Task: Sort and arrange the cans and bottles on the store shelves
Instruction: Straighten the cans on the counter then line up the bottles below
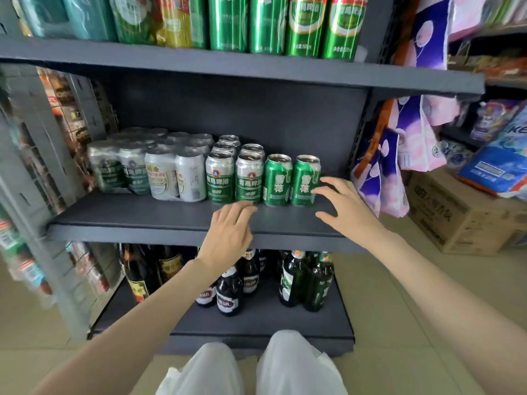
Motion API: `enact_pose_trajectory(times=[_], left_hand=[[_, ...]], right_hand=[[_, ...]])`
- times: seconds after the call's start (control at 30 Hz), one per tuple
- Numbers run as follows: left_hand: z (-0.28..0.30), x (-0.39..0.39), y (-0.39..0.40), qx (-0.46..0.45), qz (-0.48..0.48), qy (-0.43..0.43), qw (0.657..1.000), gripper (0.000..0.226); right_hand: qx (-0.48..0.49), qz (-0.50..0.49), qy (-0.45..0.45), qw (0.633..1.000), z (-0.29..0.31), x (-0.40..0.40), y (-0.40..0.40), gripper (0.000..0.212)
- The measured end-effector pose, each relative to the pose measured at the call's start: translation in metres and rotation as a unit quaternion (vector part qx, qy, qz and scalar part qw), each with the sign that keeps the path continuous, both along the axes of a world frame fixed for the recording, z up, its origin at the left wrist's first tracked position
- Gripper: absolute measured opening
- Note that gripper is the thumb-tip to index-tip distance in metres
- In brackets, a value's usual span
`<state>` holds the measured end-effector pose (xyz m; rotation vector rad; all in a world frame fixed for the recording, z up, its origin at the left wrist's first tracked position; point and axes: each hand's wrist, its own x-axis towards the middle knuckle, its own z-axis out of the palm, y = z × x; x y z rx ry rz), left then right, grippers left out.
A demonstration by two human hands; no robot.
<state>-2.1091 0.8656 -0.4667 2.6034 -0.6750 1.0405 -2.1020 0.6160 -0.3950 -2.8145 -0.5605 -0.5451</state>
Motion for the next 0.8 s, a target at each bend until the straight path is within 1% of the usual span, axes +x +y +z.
enact_pose_trajectory(times=[0.1,0.17,0.2,0.27,0.33,0.4,0.47,0.53,0.6,0.63,0.67,0.73,0.8], left_hand=[[-0.033,-0.021,-0.017,0.034,-0.08,0.011,0.996,0.037],[-0.054,-0.023,-0.031,0.022,-0.108,0.044,0.993,0.038],[-0.066,-0.022,-0.039,-0.001,-0.117,0.063,0.991,0.038],[-0.091,-0.022,-0.053,-0.039,-0.145,0.086,0.985,0.036],[-0.12,-0.022,-0.065,-0.025,-0.184,0.107,0.977,0.037],[-0.148,-0.02,-0.07,-0.036,-0.177,0.158,0.971,0.04],[-0.166,-0.01,-0.074,-0.084,-0.133,0.229,0.961,0.042],[-0.173,-0.001,-0.079,-0.117,-0.103,0.286,0.945,0.044],[-0.17,0.005,-0.081,-0.147,-0.083,0.34,0.925,0.045],[-0.167,0.008,-0.083,-0.166,-0.076,0.354,0.917,0.047],[-0.164,0.011,-0.085,-0.183,-0.07,0.364,0.911,0.049],[-0.16,0.018,-0.085,-0.214,-0.064,0.372,0.901,0.054],[-0.161,0.025,-0.087,-0.231,-0.057,0.379,0.894,0.058]], right_hand=[[0.003,-0.003,0.015,1.0,-0.017,-0.024,-0.017,0.045],[-0.005,-0.007,0.018,1.0,-0.027,-0.028,-0.027,0.045],[0.002,-0.011,0.005,1.0,-0.034,-0.03,-0.03,0.043],[0.048,-0.021,-0.058,0.997,-0.048,-0.037,-0.03,0.034],[0.088,-0.022,-0.125,0.988,-0.067,-0.048,-0.025,0.025],[0.102,-0.017,-0.128,0.986,-0.098,-0.057,-0.021,0.021],[0.134,-0.049,-0.074,0.987,-0.13,-0.063,-0.023,0.02],[0.185,-0.106,0.04,0.976,-0.155,-0.064,-0.024,0.033],[0.208,-0.158,0.163,0.951,-0.169,-0.057,-0.021,0.049],[0.222,-0.178,0.204,0.937,-0.172,-0.052,-0.021,0.055],[0.231,-0.191,0.23,0.926,-0.174,-0.046,-0.023,0.061],[0.218,-0.198,0.267,0.918,-0.178,-0.032,-0.025,0.071],[0.226,-0.222,0.286,0.904,-0.185,-0.017,-0.028,0.079]])
